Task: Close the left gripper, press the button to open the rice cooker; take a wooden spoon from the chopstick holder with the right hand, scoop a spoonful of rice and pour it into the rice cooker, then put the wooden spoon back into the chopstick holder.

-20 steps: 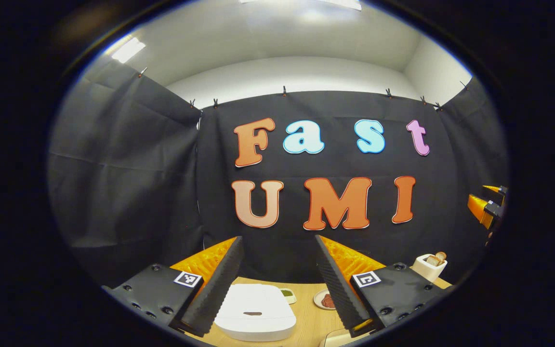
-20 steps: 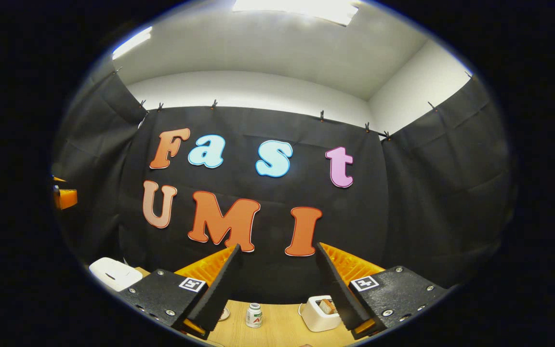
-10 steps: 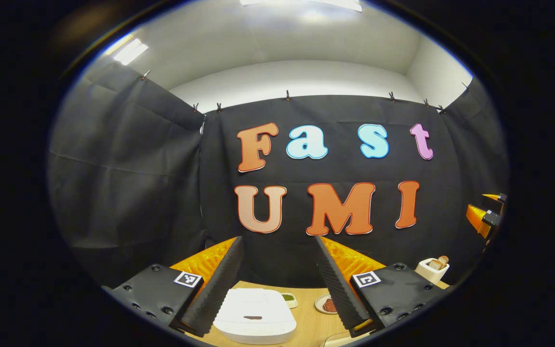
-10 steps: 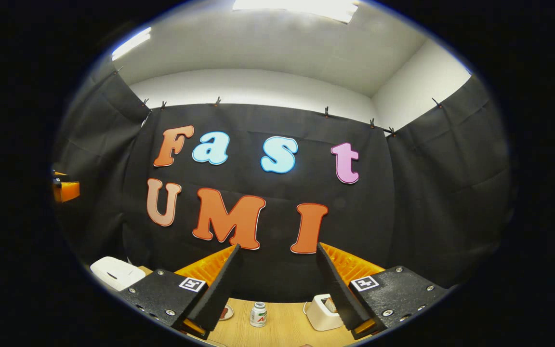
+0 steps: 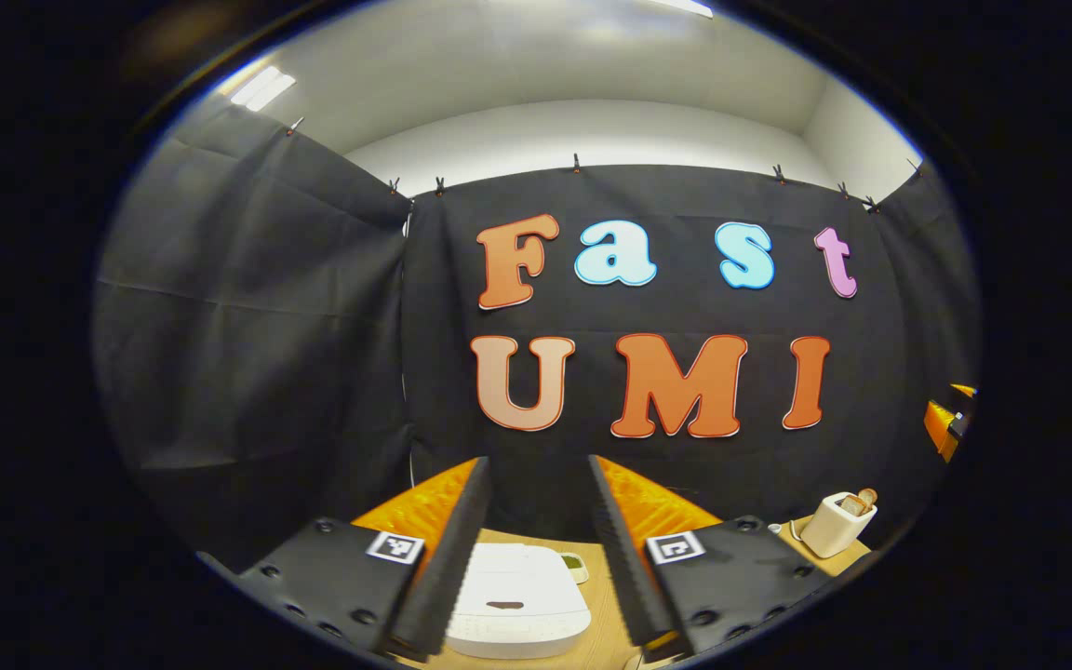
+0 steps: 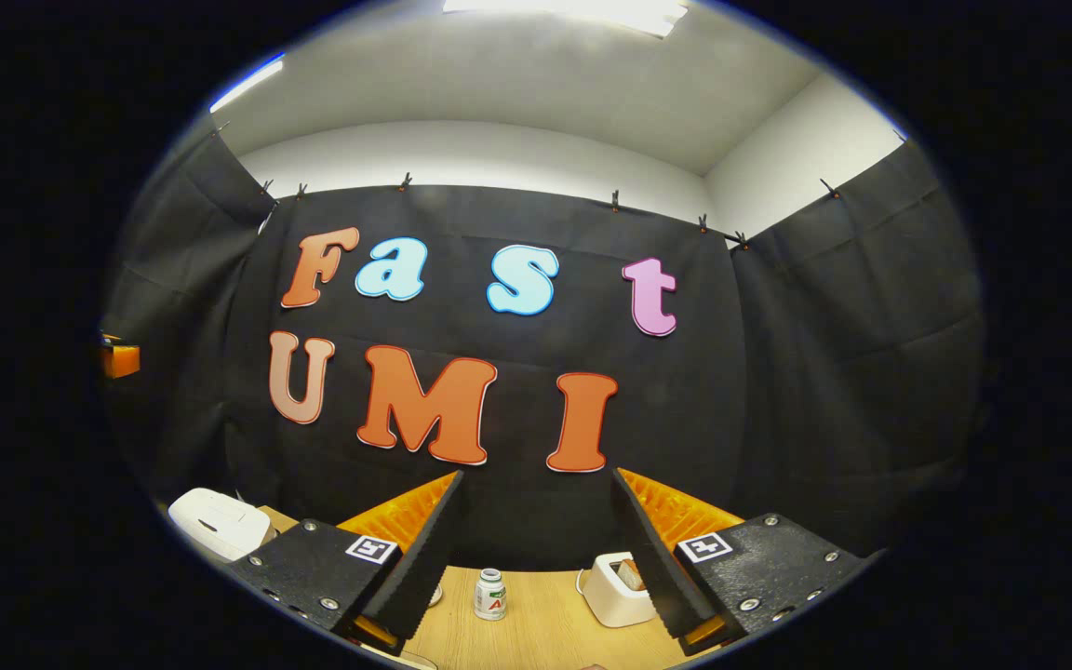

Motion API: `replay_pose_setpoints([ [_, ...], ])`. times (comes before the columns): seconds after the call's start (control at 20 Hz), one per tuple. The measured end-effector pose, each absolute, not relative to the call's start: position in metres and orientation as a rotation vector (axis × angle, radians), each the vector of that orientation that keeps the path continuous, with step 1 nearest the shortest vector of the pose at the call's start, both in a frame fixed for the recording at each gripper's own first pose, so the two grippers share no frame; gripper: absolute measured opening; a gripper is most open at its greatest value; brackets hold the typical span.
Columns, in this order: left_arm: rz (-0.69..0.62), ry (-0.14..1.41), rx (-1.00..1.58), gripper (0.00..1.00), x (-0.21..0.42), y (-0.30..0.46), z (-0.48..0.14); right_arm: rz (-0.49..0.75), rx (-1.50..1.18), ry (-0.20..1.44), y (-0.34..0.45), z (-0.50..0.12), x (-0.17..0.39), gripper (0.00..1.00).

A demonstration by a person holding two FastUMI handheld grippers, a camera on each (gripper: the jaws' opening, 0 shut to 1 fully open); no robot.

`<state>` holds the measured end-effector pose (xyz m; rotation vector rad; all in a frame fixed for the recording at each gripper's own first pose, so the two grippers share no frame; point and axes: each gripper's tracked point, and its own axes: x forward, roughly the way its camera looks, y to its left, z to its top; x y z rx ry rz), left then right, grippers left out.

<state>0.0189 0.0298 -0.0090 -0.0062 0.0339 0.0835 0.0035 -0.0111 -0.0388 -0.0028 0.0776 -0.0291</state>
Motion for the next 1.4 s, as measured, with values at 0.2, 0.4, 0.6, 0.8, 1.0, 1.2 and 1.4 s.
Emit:
replay_pose_setpoints([
  [0.2,0.093,0.107,0.008,0.09,0.028,0.041,-0.029,-0.061,-0.022,0.096,-0.018,-0.046,-0.006,0.94],
  [0.4,0.078,0.222,-0.028,0.05,0.039,0.051,-0.060,-0.093,-0.049,0.106,-0.025,-0.047,-0.016,0.94],
  [0.6,0.037,0.392,-0.120,0.04,0.061,0.058,-0.109,-0.130,-0.071,0.118,-0.034,-0.048,-0.027,0.94],
  [0.8,0.025,0.567,-0.182,0.05,0.079,0.067,-0.164,-0.183,-0.090,0.137,-0.046,-0.052,-0.041,0.94],
  [1.0,0.024,0.749,-0.253,0.05,0.089,0.072,-0.223,-0.231,-0.104,0.161,-0.056,-0.059,-0.056,0.94],
  [1.2,0.020,0.905,-0.300,0.05,0.095,0.074,-0.269,-0.265,-0.104,0.187,-0.060,-0.067,-0.061,0.94],
  [1.4,-0.002,1.032,-0.370,0.05,0.095,0.065,-0.313,-0.275,-0.096,0.213,-0.057,-0.079,-0.060,0.94],
])
